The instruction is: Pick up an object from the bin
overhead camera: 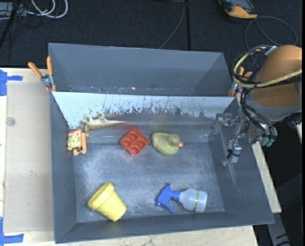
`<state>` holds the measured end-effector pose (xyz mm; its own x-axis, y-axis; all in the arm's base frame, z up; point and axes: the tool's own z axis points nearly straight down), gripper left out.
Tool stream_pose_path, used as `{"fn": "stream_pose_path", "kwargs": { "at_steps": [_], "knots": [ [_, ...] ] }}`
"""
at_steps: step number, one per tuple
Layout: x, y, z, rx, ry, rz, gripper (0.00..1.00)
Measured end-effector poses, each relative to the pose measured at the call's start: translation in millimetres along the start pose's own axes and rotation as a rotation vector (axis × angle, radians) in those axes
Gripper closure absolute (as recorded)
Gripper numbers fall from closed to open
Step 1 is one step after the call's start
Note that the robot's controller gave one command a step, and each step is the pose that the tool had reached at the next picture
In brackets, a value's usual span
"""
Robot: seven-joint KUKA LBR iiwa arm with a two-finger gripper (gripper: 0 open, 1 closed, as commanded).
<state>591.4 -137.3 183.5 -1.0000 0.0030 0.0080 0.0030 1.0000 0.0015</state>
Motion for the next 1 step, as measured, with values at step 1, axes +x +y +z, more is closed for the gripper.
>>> {"fn": "stream_pose_path", "kwargs": {
  "at_steps": [1],
  "knots": [
    [-1.5, 0.4, -4.6, 0.001, -0.007, -0.002, 0.00]
  ]
}}
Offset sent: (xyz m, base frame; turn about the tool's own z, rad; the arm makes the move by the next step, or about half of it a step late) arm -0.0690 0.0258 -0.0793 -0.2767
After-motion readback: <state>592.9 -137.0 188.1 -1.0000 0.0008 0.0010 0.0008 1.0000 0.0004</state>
